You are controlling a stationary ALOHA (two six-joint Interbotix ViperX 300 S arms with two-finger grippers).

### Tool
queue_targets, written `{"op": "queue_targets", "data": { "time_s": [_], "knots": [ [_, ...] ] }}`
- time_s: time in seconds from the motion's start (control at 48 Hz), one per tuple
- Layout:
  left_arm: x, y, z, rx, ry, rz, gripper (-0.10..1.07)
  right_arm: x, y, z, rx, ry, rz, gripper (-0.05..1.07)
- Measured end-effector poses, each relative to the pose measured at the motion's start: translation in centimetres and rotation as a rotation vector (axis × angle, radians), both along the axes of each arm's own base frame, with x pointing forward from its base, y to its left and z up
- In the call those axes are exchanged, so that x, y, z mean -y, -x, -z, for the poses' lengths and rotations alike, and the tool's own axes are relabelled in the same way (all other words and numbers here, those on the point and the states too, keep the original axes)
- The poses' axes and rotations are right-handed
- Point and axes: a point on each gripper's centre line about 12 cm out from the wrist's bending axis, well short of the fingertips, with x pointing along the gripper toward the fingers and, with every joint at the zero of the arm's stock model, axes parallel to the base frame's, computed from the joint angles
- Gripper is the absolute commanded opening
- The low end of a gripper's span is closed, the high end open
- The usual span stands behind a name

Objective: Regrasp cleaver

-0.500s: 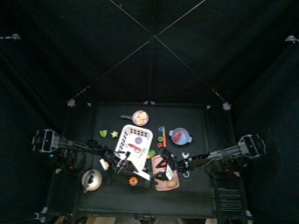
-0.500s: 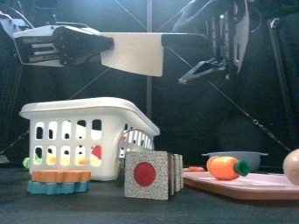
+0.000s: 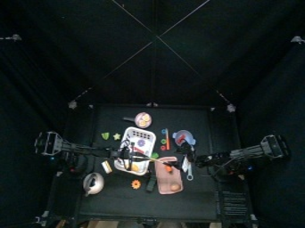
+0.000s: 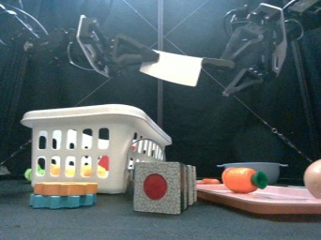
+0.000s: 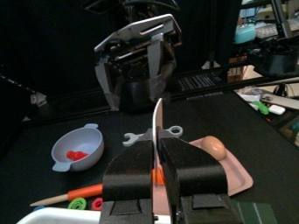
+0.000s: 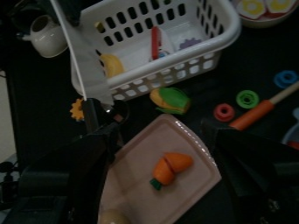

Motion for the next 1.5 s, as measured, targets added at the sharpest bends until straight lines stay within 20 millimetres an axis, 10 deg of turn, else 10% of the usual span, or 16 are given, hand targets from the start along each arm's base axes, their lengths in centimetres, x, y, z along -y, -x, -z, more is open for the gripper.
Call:
{"op": "queue_targets", "data": {
  "time_s": [0.562,1.125,1.5],
  "knots": [
    [0.4,-6.4,0.6,-0.033,0.075,-0.036,0.40,0.5,4.1,-0.3,0.027,-0.017,0.043,1.04],
    [0.4,-6.8,1.3,-0.050,0.083,-0.043,0.40,0.6,5.4,-6.4,-0.336,0.078,-0.025,1.04],
    [0.4,-6.8,1.5,-0.054,0.101,-0.052,0.40,-0.6,4.8,-1.5,-0.230,0.105,-0.207,1.03]
  ]
}}
